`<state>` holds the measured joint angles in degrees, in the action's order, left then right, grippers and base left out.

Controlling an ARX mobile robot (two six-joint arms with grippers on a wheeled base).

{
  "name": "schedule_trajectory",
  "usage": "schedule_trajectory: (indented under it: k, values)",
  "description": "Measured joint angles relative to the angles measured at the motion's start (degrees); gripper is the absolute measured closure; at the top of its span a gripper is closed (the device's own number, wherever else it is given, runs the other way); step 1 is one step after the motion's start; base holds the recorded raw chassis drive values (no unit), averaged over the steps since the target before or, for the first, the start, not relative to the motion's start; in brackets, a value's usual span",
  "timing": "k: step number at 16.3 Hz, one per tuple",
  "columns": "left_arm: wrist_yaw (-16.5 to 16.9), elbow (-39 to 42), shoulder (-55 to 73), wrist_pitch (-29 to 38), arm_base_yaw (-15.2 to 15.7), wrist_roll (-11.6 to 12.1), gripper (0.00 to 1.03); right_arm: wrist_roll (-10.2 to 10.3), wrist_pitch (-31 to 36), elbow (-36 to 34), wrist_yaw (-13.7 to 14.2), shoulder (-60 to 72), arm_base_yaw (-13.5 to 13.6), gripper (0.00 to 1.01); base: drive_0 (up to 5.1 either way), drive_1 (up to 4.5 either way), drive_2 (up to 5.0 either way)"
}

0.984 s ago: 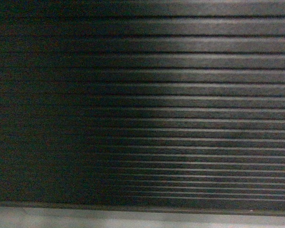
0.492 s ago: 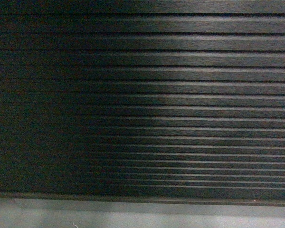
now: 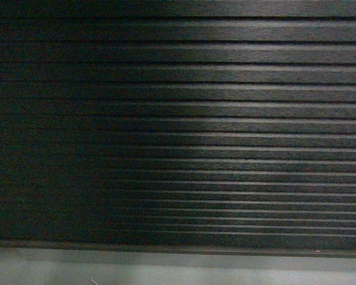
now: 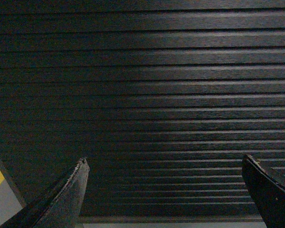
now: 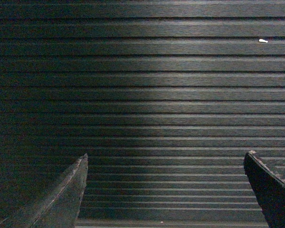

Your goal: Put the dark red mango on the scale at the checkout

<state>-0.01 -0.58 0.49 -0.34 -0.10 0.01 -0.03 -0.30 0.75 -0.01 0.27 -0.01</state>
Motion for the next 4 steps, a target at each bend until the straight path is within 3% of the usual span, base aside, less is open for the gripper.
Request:
schedule_trajectory:
  k: [4]
  values:
    - [0.0,0.0,0.0,0.0,0.0,0.0,0.05,0.0,0.0,0.0,0.0,0.0,0.0,0.03,0.0,0.00,0.0]
